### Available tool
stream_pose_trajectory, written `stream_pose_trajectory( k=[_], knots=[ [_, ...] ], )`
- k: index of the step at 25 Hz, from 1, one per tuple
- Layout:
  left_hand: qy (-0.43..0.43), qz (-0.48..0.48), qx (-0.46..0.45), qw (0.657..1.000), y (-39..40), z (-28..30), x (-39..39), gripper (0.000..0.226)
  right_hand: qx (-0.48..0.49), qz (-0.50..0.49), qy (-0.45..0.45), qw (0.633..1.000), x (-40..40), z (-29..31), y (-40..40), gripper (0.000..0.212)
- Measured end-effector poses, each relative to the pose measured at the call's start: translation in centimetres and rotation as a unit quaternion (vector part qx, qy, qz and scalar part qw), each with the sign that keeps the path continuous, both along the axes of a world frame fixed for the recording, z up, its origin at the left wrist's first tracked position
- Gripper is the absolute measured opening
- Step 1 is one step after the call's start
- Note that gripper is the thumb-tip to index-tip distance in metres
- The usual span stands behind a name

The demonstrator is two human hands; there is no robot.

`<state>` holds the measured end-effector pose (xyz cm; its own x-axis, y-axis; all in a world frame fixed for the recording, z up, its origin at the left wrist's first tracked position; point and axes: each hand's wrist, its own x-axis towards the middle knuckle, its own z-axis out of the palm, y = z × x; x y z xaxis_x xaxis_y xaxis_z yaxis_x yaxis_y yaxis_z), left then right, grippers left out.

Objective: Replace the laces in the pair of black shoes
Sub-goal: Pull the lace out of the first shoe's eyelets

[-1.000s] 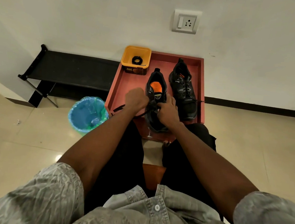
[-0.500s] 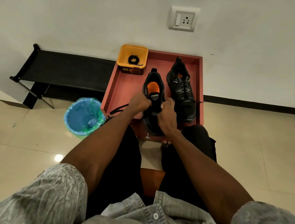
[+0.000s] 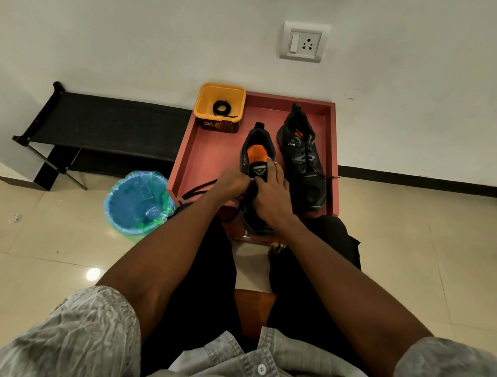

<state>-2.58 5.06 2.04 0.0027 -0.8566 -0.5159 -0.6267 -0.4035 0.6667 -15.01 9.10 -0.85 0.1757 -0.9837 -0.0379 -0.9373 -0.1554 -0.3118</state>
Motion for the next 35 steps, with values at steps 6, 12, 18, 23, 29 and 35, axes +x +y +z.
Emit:
stream_pose_trajectory(
  k=[6, 12, 18, 23, 29, 35],
  knots=[
    [-0.018, -0.008, -0.026, 0.999, 0.1, 0.2, -0.3, 0.032, 0.044, -0.012, -0.029, 0.999, 0.4, 0.7, -0.5, 0.038],
    [0.039, 0.015, -0.011, 0.999, 0.5, -0.4, -0.2, 0.032, 0.142, 0.023, -0.016, 0.989, -0.9, 0.3, -3.0, 0.031],
    [0.002, -0.016, -0.027, 1.000, 0.8, -0.3, -0.1, 0.037, 0.136, 0.024, -0.013, 0.990, -1.2, -0.1, -3.7, 0.027],
    [-0.011, -0.022, -0.028, 0.999, 0.7, -0.5, 0.0, 0.036, -0.027, -0.151, -0.225, 0.962, -1.0, -1.2, 0.9, 0.016],
    [-0.009, -0.020, -0.030, 0.999, 0.4, -1.2, 0.0, 0.039, 0.001, -0.359, -0.318, 0.878, -1.9, 0.9, 0.1, 0.035],
    [-0.024, -0.034, -0.048, 0.998, 0.4, -1.2, 0.0, 0.039, 0.003, 0.006, 0.039, 0.999, -0.4, 0.4, 0.1, 0.027]
  ],
)
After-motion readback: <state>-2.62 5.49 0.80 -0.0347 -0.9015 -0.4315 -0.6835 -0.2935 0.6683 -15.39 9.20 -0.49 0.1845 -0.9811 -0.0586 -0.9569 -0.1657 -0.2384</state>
